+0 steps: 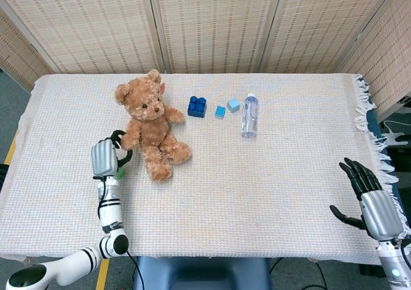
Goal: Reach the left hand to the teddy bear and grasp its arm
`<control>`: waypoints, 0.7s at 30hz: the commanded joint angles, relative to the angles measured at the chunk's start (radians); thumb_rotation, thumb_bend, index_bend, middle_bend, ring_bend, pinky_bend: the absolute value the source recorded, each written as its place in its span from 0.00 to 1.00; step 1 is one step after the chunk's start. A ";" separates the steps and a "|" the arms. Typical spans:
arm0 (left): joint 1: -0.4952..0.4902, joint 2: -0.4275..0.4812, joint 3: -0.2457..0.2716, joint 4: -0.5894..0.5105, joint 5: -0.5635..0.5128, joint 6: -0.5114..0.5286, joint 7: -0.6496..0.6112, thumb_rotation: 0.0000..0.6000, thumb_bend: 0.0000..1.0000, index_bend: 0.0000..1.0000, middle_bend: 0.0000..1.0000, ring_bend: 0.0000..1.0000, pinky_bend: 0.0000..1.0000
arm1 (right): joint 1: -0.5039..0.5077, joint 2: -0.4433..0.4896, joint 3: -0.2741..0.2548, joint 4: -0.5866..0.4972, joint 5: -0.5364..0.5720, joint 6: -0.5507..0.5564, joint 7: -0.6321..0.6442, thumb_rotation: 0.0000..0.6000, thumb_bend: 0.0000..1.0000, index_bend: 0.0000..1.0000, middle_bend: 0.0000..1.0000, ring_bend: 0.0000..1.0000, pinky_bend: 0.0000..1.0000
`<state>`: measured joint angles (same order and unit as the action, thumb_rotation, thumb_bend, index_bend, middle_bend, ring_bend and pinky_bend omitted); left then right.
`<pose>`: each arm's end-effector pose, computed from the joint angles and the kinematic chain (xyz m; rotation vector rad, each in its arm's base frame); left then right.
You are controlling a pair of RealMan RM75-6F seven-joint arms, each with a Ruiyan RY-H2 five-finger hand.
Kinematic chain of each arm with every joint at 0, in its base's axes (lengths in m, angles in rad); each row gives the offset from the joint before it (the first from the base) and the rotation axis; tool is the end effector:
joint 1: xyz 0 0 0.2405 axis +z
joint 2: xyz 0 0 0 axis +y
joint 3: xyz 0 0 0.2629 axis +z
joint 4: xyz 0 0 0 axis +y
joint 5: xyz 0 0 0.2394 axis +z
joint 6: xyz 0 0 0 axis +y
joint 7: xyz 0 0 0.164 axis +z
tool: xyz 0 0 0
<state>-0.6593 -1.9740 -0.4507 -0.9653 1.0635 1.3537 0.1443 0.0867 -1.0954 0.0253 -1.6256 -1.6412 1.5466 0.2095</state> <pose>-0.1939 0.4098 -0.0434 -1.0331 -1.0248 -1.1856 -0.3048 -0.1968 0.1377 1.4237 -0.9805 1.1524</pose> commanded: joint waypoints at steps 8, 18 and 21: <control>0.016 0.041 0.008 -0.080 -0.084 -0.105 0.104 1.00 0.37 0.42 0.58 0.52 0.51 | -0.001 0.001 0.000 -0.001 0.000 0.003 0.004 1.00 0.12 0.00 0.01 0.00 0.11; 0.004 -0.003 0.032 0.025 0.046 -0.014 -0.037 1.00 0.37 0.43 0.58 0.52 0.51 | -0.001 0.001 0.000 0.000 0.000 0.003 0.005 1.00 0.12 0.00 0.01 0.00 0.11; 0.012 0.014 0.030 -0.013 0.001 -0.067 0.017 1.00 0.36 0.44 0.60 0.53 0.51 | -0.001 0.002 0.000 -0.001 -0.001 0.004 0.006 1.00 0.12 0.00 0.01 0.00 0.11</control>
<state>-0.6517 -1.9676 -0.4228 -0.9458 1.1010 1.3226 0.1169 0.0857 -1.0932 0.0249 -1.6263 -1.6422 1.5507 0.2153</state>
